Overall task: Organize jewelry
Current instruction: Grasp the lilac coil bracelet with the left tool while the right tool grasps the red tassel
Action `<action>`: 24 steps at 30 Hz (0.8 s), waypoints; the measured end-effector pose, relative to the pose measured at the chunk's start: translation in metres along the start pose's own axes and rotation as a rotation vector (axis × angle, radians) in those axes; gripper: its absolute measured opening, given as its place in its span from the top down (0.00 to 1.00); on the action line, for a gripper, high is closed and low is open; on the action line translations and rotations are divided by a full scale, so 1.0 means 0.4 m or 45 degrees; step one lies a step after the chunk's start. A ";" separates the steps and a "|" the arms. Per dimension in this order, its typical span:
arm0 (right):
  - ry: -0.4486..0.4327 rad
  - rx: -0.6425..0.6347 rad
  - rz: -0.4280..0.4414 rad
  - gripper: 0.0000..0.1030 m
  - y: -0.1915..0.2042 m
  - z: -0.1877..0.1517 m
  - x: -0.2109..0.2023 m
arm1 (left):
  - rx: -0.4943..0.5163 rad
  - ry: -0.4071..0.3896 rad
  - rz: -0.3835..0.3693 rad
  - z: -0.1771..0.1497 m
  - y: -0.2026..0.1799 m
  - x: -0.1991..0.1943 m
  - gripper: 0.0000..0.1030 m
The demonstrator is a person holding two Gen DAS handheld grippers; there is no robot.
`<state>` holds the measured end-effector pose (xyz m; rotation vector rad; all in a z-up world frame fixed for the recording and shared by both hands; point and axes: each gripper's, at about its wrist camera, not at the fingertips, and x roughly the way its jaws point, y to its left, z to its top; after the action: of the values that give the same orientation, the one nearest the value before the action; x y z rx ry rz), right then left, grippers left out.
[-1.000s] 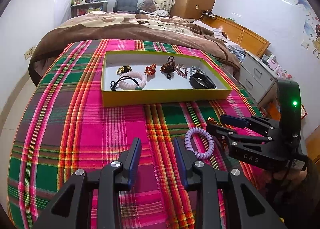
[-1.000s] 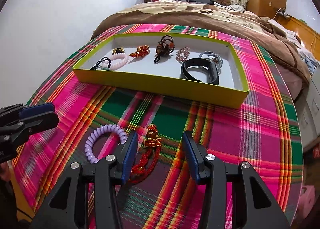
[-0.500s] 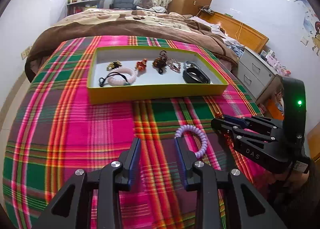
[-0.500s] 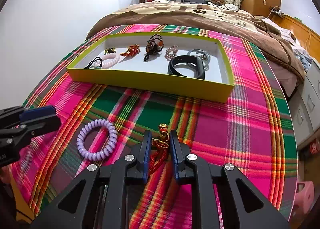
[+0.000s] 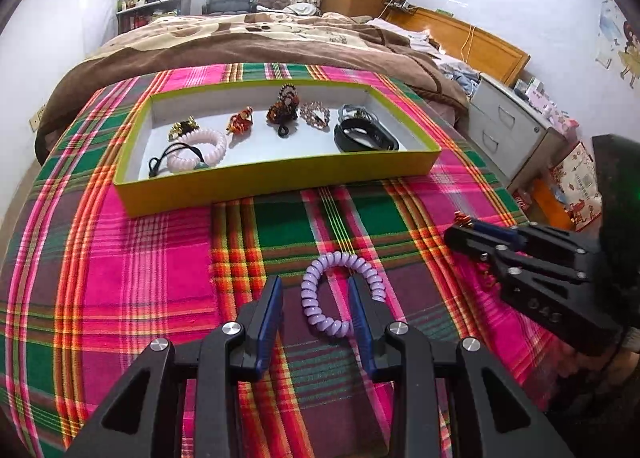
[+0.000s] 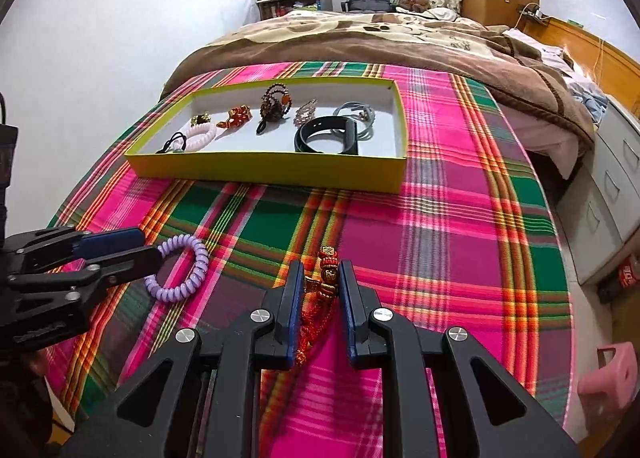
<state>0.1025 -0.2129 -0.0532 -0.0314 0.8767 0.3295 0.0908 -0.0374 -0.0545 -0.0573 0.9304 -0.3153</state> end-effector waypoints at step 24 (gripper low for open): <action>-0.034 0.015 0.003 0.83 0.001 -0.012 -0.034 | 0.046 -0.014 0.142 -0.011 -0.008 0.016 0.90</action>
<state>0.0906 -0.2168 -0.0460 -0.0148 0.8521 0.3264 0.0903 -0.0421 -0.0615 0.0257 0.9135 -0.2283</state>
